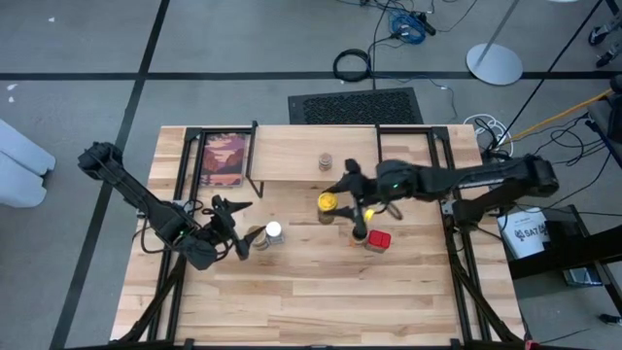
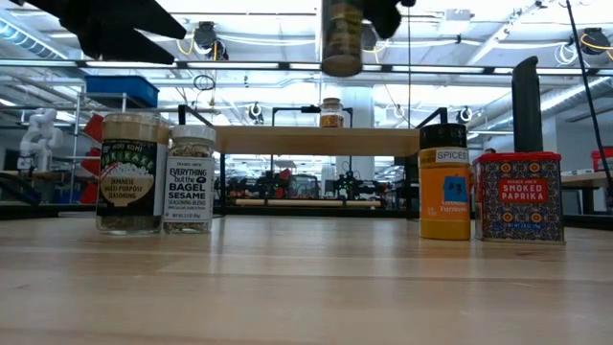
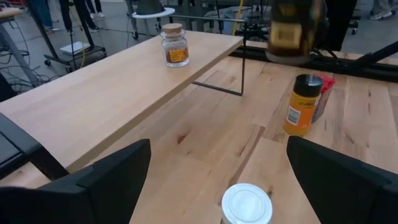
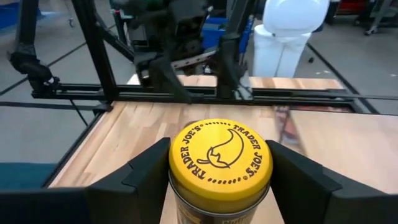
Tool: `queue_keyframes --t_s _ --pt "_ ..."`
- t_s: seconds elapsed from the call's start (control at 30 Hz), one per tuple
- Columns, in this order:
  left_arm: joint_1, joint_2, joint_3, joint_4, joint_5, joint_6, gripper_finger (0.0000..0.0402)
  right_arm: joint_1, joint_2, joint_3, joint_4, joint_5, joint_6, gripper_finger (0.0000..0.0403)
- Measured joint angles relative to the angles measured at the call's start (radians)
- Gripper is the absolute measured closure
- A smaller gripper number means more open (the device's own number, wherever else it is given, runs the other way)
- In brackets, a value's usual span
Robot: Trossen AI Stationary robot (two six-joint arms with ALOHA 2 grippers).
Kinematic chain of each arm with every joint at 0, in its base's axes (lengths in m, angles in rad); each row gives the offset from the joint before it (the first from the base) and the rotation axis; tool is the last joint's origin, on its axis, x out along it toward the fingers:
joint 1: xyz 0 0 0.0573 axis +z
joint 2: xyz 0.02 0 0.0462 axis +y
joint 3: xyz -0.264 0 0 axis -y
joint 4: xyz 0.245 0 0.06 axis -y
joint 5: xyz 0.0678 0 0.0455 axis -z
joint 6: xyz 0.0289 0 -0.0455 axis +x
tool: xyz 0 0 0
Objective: Shelf spices
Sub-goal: Remove the yellow seasoning bottle from the shelf
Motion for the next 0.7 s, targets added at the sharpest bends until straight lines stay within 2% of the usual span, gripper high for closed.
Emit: queue_keyframes --t_s 0.4,0.7 --pt "0.0 -0.064 0.0 -0.002 0.0 0.052 0.0015 0.03 0.259 0.0 0.223 -0.005 0.021 0.0175" --pt "0.0 -0.068 0.0 -0.002 0.0 0.052 0.0015 0.036 0.405 0.0 0.358 0.0 0.024 0.0175"
